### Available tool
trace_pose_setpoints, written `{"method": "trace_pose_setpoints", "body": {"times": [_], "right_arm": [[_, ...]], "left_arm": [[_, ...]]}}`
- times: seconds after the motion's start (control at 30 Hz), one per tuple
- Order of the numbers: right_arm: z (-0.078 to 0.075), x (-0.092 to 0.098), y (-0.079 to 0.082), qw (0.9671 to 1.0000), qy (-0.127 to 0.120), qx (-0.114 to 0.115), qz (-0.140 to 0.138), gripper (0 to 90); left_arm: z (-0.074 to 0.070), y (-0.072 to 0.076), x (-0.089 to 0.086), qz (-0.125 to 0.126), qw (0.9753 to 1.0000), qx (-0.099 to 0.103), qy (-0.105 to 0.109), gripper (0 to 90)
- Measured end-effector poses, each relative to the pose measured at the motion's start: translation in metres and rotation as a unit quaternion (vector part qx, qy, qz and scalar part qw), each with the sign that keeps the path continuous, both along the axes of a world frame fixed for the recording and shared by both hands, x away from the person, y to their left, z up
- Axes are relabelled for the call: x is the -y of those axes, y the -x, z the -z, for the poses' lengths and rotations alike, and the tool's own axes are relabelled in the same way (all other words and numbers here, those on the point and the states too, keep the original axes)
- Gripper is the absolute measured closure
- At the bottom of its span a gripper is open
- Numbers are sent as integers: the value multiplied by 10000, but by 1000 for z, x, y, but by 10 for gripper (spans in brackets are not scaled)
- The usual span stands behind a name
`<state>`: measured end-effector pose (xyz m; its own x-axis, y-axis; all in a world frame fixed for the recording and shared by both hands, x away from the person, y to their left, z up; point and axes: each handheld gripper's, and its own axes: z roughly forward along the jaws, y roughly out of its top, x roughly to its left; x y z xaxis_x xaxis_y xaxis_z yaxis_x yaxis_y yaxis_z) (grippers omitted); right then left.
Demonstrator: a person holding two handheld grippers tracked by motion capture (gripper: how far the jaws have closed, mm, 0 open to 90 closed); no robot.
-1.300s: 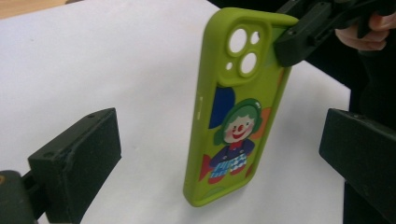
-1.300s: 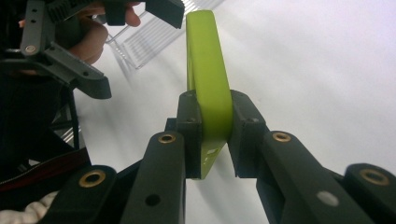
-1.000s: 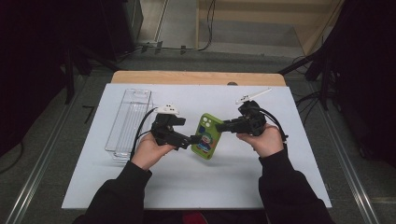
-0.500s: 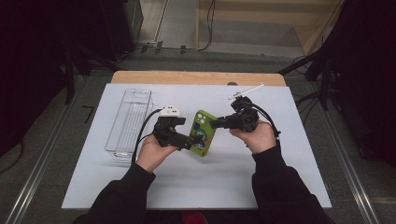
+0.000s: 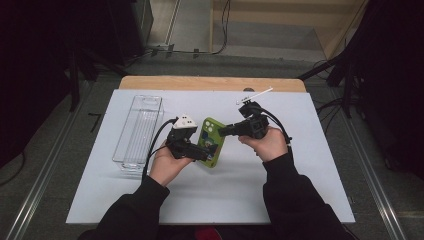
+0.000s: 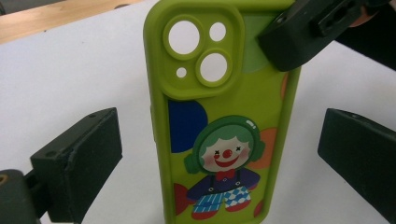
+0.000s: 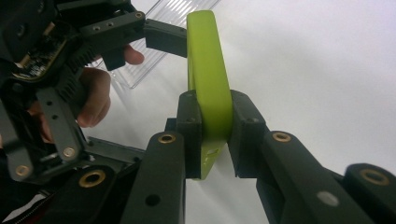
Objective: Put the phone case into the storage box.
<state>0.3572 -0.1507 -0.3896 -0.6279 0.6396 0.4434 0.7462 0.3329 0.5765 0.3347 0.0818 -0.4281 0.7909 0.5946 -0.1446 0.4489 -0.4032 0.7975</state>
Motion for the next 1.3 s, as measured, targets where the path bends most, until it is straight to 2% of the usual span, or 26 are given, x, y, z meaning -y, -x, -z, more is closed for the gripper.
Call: {"method": "trace_pose_setpoints", "body": {"times": [0.2,0.33,0.53,0.87,1.03,1.1,1.17,1.3], "right_arm": [[1,-4,-1,10000,-1,-50,3,746],[2,-7,0,10000,6,-70,-10,746],[2,-9,1,10000,1,-87,-27,746],[5,-14,2,9999,-36,-137,-80,746],[4,-16,3,9998,-81,-134,-86,746],[4,-16,3,9998,-110,-164,-72,745],[4,-15,3,9997,-151,-182,-81,746],[4,-14,2,9995,-254,-160,-104,744]], "left_arm": [[6,1,4,-56,9999,113,-31,4],[9,1,7,-106,9999,38,-14,3],[12,2,11,-239,9995,148,-130,4],[16,3,18,-341,9992,169,-108,7],[15,6,19,-430,9987,242,-110,80],[13,6,17,-491,9982,306,-160,142],[12,6,16,-499,9983,289,-124,153],[10,9,15,-504,9979,385,-86,167]]}}
